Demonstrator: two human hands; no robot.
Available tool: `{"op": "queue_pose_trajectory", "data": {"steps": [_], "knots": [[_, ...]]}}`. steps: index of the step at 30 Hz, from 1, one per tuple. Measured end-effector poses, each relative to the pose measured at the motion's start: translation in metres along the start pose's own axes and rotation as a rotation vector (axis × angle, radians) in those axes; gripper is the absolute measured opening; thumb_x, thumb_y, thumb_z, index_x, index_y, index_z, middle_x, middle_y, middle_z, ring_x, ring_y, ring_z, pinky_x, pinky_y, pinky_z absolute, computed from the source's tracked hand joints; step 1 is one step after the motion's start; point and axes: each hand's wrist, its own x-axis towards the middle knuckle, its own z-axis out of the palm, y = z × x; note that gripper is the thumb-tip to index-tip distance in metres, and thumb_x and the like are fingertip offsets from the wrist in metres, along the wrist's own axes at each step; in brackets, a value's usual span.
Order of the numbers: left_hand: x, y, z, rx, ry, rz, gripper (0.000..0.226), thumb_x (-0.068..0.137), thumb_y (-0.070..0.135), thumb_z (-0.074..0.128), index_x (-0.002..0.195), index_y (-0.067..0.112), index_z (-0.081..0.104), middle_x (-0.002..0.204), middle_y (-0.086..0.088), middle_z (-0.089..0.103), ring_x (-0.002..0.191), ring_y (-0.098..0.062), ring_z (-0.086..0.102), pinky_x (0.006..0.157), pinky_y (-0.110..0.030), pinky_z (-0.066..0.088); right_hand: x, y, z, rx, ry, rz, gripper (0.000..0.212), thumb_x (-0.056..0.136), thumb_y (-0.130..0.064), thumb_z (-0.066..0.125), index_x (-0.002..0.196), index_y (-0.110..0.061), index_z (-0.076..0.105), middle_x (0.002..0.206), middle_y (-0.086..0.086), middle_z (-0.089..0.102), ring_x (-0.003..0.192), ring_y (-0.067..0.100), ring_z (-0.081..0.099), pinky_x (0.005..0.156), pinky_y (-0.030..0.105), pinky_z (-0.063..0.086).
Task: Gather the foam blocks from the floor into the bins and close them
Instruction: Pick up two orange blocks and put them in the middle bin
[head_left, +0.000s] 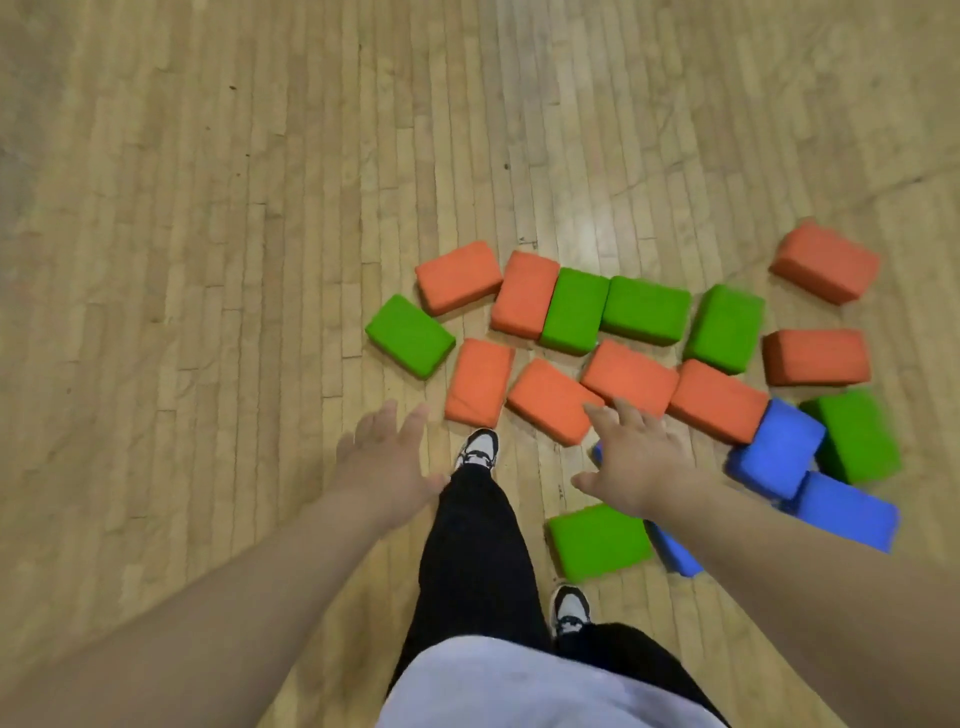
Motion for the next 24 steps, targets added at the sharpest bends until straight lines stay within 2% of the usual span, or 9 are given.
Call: {"op": "queue_pose_trajectory", "data": {"steps": [3,6,10,14,16,19,21,24], "knots": [[0.114,0.001,-0.021,0.073,-0.075,0.123,0.1,0.091,0.069,0.055,0.163,0.033,-0.004,0.171,-0.011,-0.003,0.157,-0.034,0.002,0.125,-0.053,0.016,0.09,-0.002,-0.005,0.075,-0.073,0.074,0.106,0.083,-0.066,0.066,0.163,-0.034,0.003,0.17,0.009,0.005,0.154,0.037,0.014,0.119,0.052,0.03],[0.246,0.009,-0.012,0.173,-0.093,0.223,0.105,0.088,0.072,0.057,0.163,0.034,-0.006,0.171,-0.012,-0.002,0.157,-0.034,0.004,0.125,-0.053,0.015,0.203,-0.003,0.007,0.083,-0.111,0.095,0.111,0.08,-0.068,0.066,0.163,-0.034,0.001,0.169,0.011,0.01,0.15,0.039,0.021,0.118,0.051,0.033],[0.428,0.025,0.045,0.31,-0.078,0.324,0.111,0.082,0.074,0.064,0.162,0.032,0.0,0.169,-0.014,0.007,0.154,-0.037,0.013,0.122,-0.052,0.022,0.376,0.005,0.051,0.064,-0.11,0.082,0.117,0.076,-0.07,0.068,0.162,-0.035,-0.004,0.168,0.011,0.01,0.149,0.037,0.026,0.113,0.05,0.035],[0.566,0.048,0.126,0.388,-0.079,0.411,0.116,0.075,0.075,0.071,0.162,0.031,0.007,0.164,-0.012,0.023,0.149,-0.037,0.025,0.118,-0.053,0.029,0.517,0.022,0.134,0.018,-0.189,0.099,0.141,0.061,-0.077,0.078,0.158,-0.039,-0.017,0.17,0.011,0.003,0.155,0.036,0.014,0.119,0.054,0.03],[0.609,0.058,0.171,0.39,-0.14,0.45,0.117,0.07,0.072,0.077,0.16,0.031,0.015,0.159,-0.011,0.034,0.145,-0.038,0.033,0.116,-0.054,0.032,0.557,0.029,0.181,0.013,-0.232,0.109,0.148,0.056,-0.077,0.081,0.156,-0.039,-0.022,0.169,0.01,0.006,0.154,0.038,0.016,0.119,0.056,0.028],[0.641,0.059,0.221,0.39,-0.222,0.481,0.116,0.063,0.068,0.086,0.156,0.028,0.028,0.151,-0.016,0.042,0.137,-0.04,0.044,0.112,-0.048,0.041,0.578,0.042,0.233,0.023,-0.155,0.079,0.149,0.055,-0.073,0.085,0.155,-0.038,-0.021,0.155,0.013,0.028,0.143,0.039,0.033,0.114,0.052,0.036],[0.645,0.054,0.228,0.343,-0.231,0.495,0.119,0.06,0.066,0.089,0.157,0.03,0.032,0.149,-0.019,0.042,0.137,-0.039,0.043,0.111,-0.041,0.039,0.577,0.051,0.243,0.103,-0.1,0.059,0.148,0.051,-0.072,0.088,0.156,-0.04,-0.011,0.144,0.014,0.036,0.134,0.039,0.043,0.111,0.05,0.041],[0.636,0.039,0.216,0.286,-0.214,0.511,0.114,0.062,0.068,0.086,0.158,0.041,0.03,0.145,-0.02,0.041,0.136,-0.04,0.042,0.11,-0.04,0.039,0.561,0.053,0.237,0.206,-0.032,0.051,0.137,0.054,-0.062,0.093,0.156,-0.042,0.004,0.132,0.011,0.036,0.119,0.039,0.052,0.104,0.046,0.047]]}}
